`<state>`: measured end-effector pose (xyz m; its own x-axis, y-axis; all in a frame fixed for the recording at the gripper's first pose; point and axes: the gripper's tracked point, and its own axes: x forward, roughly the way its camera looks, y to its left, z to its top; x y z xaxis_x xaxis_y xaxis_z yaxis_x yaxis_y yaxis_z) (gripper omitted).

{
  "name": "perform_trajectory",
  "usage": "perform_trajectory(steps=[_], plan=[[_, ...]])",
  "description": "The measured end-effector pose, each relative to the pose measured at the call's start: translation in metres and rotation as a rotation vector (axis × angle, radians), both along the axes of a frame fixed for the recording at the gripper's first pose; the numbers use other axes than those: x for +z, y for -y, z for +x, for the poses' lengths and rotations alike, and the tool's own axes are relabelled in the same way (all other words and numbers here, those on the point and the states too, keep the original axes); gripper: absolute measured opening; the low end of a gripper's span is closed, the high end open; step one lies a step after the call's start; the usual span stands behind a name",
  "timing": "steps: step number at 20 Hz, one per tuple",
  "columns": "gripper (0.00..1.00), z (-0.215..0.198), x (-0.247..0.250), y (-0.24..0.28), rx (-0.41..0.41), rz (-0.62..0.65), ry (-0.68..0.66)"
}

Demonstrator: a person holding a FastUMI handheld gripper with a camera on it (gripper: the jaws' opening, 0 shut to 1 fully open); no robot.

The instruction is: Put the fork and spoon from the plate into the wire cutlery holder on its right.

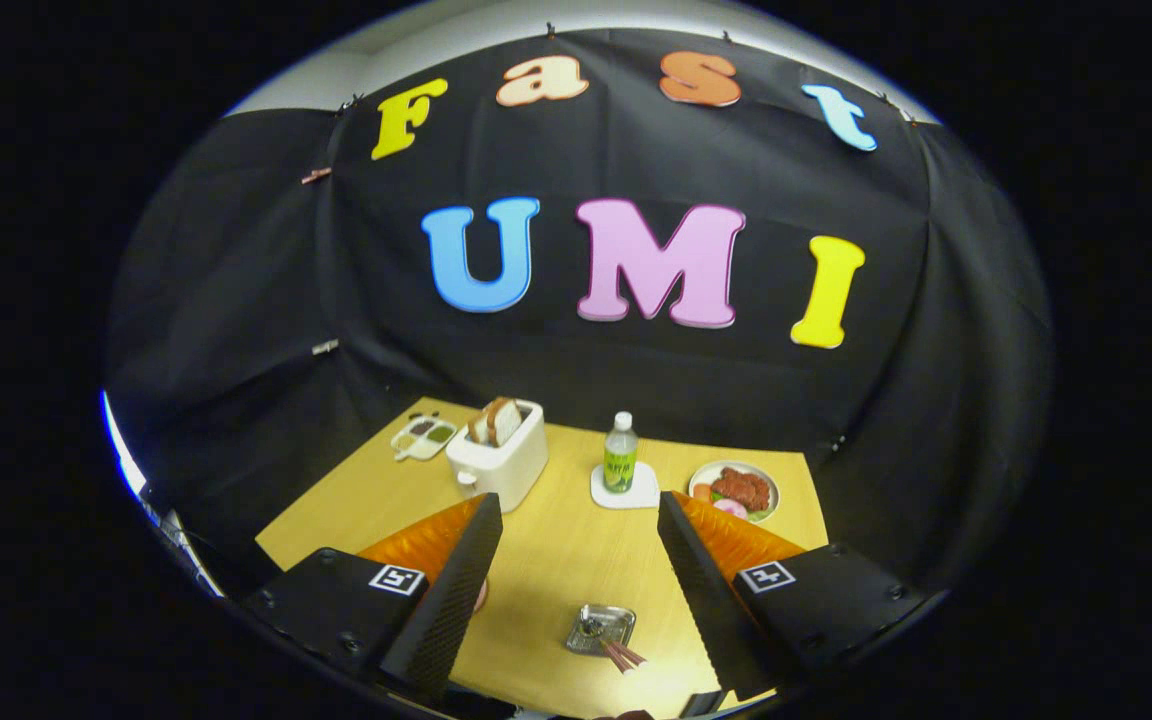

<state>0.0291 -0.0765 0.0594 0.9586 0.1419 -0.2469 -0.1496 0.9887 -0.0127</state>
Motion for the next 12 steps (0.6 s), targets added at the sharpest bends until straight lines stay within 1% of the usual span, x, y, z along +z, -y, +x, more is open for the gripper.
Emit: perform_trajectory(steps=[3, 7, 9, 11, 12], plan=[[0.97, -0.002, 0.039, -0.003, -0.061, 0.064, 0.147], [0.97, -0.016, 0.077, 0.010, -0.139, 0.081, 0.319], [0.97, -0.023, 0.079, 0.007, -0.149, 0.102, 0.350], [0.97, -0.026, 0.076, -0.002, -0.141, 0.133, 0.353], [0.99, -0.025, 0.072, -0.007, -0.132, 0.140, 0.344]])
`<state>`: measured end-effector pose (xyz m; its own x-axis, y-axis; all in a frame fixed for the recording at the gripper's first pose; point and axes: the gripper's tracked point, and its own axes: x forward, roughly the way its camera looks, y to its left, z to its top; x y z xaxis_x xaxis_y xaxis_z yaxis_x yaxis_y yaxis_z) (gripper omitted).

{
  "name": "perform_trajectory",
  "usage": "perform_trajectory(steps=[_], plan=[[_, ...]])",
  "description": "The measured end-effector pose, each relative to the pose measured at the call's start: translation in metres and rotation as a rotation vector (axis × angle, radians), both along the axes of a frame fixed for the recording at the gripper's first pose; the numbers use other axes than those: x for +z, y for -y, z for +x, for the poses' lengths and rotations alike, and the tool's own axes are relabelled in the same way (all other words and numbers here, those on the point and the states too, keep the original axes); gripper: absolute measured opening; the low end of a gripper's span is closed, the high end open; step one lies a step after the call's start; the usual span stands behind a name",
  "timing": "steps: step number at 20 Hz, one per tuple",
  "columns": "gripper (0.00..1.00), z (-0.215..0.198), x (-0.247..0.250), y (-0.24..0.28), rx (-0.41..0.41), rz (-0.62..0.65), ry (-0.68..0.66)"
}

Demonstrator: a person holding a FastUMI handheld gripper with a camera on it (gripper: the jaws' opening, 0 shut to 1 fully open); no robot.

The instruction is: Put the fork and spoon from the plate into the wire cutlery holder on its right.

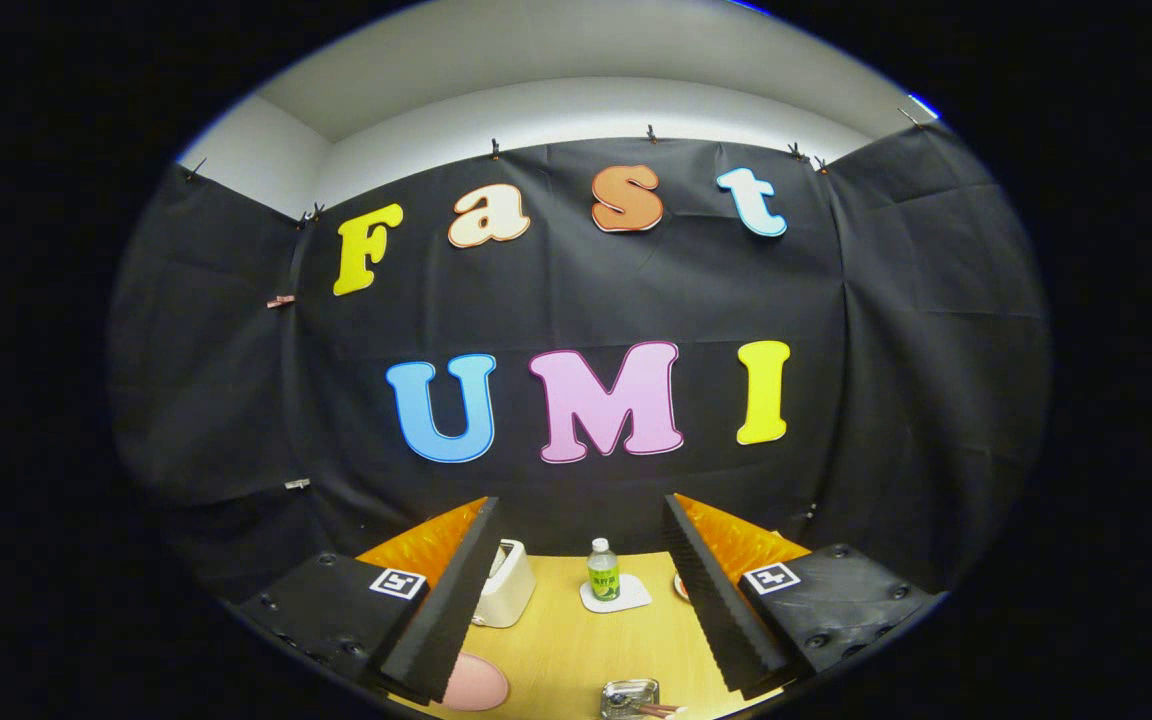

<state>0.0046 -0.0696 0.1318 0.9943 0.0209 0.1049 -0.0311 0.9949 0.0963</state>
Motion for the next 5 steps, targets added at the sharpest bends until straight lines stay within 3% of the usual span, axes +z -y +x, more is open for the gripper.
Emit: perform_trajectory(steps=[5], plan=[[0.99, 0.0013, -0.0069, -0.0129, 0.010, -0.010, 0.002]])
